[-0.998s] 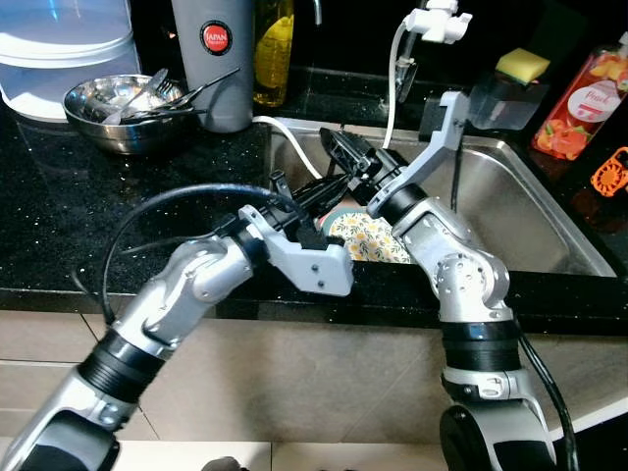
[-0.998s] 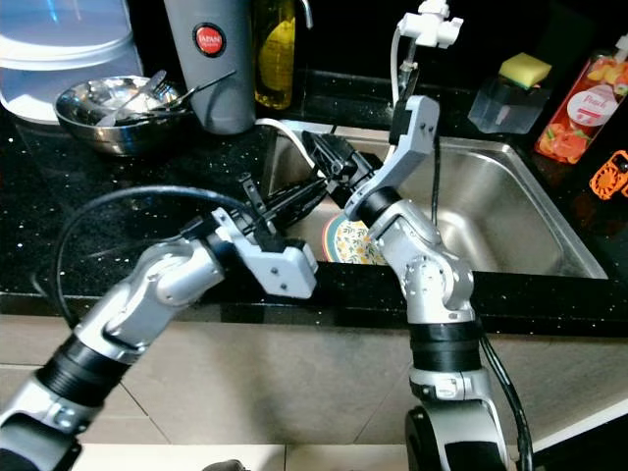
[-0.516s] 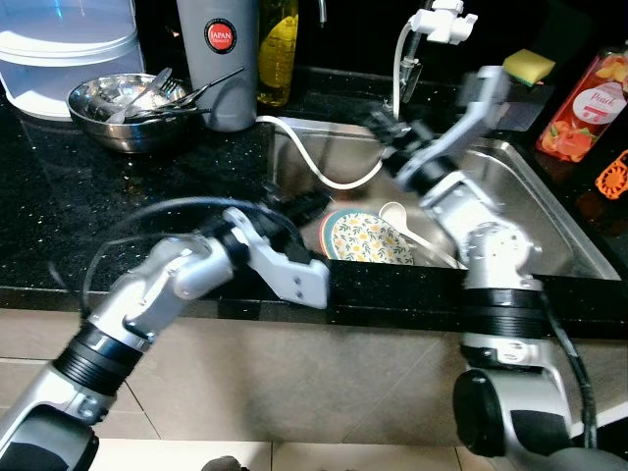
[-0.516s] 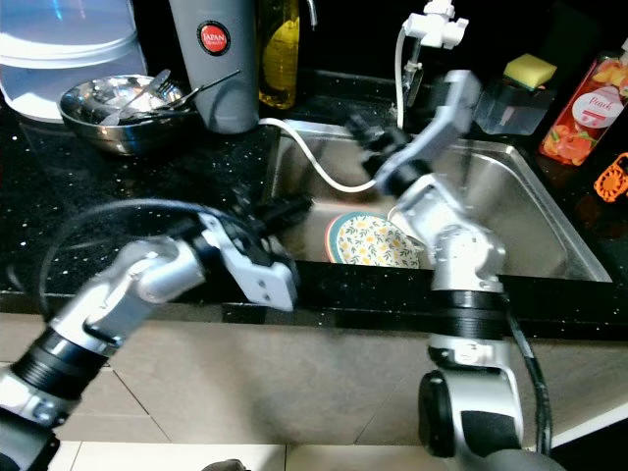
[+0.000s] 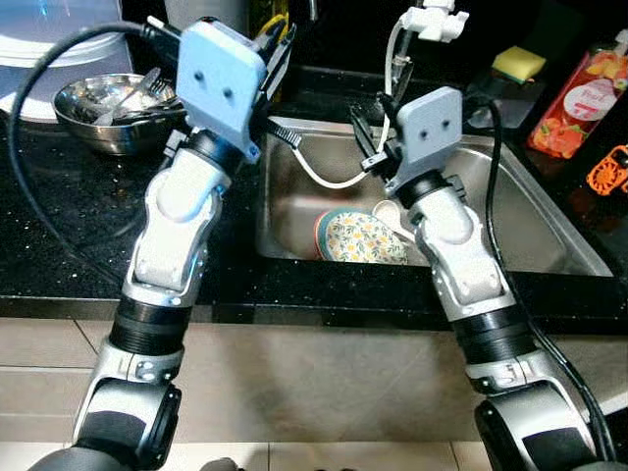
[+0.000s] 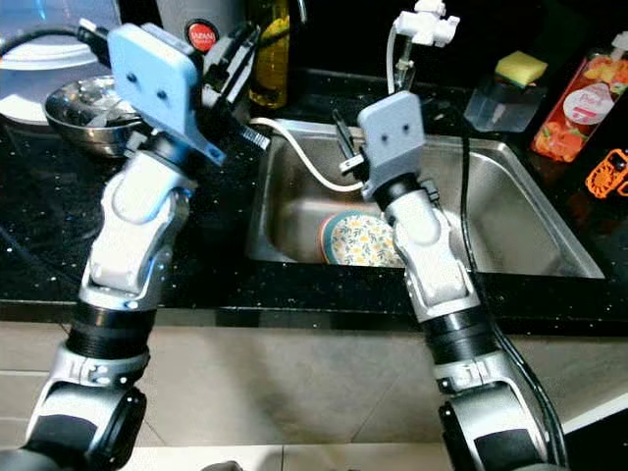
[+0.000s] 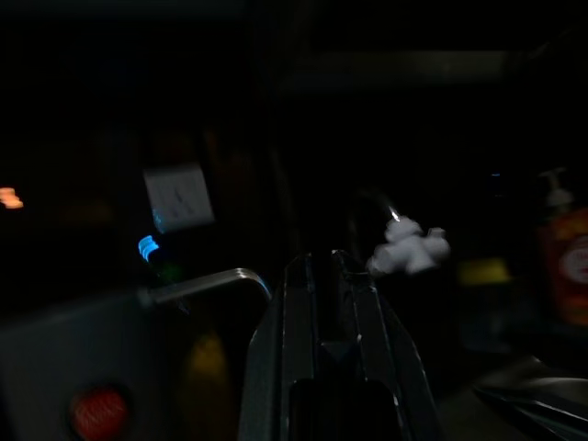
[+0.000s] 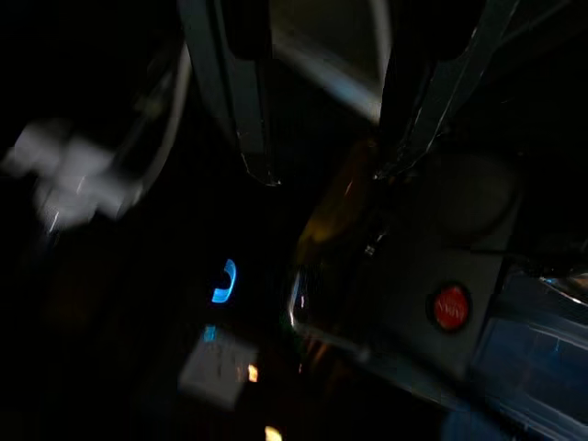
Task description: Kitchen organization
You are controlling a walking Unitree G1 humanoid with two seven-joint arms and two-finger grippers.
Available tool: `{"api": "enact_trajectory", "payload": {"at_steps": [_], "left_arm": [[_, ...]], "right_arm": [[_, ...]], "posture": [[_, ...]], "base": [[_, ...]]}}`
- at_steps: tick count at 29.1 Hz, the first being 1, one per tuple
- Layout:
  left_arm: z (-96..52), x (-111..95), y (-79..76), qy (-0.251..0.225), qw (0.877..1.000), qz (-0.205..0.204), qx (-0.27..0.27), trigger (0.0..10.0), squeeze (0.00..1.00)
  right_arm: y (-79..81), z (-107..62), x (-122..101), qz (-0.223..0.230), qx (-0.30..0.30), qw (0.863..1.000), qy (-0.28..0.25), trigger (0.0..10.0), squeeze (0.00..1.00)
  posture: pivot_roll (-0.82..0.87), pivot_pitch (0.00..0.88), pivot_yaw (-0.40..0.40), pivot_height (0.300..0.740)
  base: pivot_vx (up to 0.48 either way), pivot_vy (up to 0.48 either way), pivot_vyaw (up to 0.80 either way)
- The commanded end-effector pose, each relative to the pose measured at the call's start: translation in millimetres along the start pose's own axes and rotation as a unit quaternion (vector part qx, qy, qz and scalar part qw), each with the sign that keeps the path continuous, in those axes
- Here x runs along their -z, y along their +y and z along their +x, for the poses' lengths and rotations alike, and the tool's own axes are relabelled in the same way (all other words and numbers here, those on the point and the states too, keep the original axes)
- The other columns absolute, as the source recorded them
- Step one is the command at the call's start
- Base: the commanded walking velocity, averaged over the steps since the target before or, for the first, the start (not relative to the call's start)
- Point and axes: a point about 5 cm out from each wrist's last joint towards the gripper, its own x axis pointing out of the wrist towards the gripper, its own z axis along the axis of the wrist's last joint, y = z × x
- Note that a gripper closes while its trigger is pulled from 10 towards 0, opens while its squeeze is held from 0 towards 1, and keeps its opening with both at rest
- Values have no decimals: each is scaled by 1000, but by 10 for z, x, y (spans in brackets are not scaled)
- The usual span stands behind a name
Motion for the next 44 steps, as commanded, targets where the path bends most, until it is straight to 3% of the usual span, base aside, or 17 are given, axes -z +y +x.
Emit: {"api": "enact_trajectory", "payload": {"at_steps": [1,6,8,13,17,22,24,25,28,29,36,40,41,44], "left_arm": [[-11,65,-113,22,998,-64,19,10000,0],[-29,94,-140,40,993,-112,13,10000,0],[-42,73,-225,44,986,-159,38,10000,0],[-61,19,-319,43,975,-206,71,10000,0],[-125,0,-402,49,968,-222,103,10000,0],[-149,-1,-424,53,967,-225,112,10000,0],[-222,29,-435,68,963,-235,114,10000,0],[-245,41,-424,73,963,-237,109,10000,0],[-260,44,-414,77,962,-240,106,10000,0],[-266,43,-404,79,962,-240,103,10000,0],[-278,27,-359,81,962,-242,94,10000,0],[-266,44,-292,86,963,-247,64,10000,0],[-268,46,-269,83,962,-252,59,10000,1000],[-275,56,-235,86,962,-253,49,10000,1000]], "right_arm": [[32,-34,-2,-23,0,1000,-13,10000,0],[56,-28,-73,-57,17,997,-44,10000,0],[147,-13,-91,-102,15,993,-59,10000,0],[209,-6,-42,-115,8,992,-52,10000,0],[248,1,8,-118,-6,992,-39,10000,0],[254,1,22,-118,-9,992,-36,10000,0],[227,13,24,-118,-1,992,-36,10000,0],[211,17,24,-119,4,992,-36,5137,0],[204,19,26,-122,9,992,-37,5137,0],[194,19,32,-122,13,992,-37,0,0],[169,14,60,-121,18,992,-33,0,0],[162,0,82,-126,15,991,-32,0,0],[158,-6,93,-127,14,991,-31,0,0],[149,-10,107,-131,16,991,-27,0,0]], "posture": [[215,0,-109,740],[212,0,-106,740],[212,0,-106,740],[213,0,-105,740],[217,0,-108,740],[217,0,-108,740],[217,0,-108,740],[217,0,-108,740],[217,0,-108,740],[220,0,-110,740],[220,0,-110,740],[220,0,-110,740],[220,0,-110,740],[220,0,-110,740]], "base": [[0,0,0],[0,0,0],[0,0,0],[0,0,0],[0,0,0],[0,0,0],[0,0,0],[0,0,0],[0,0,0],[0,0,0],[0,0,0],[0,0,0],[0,0,0],[0,0,0]]}}
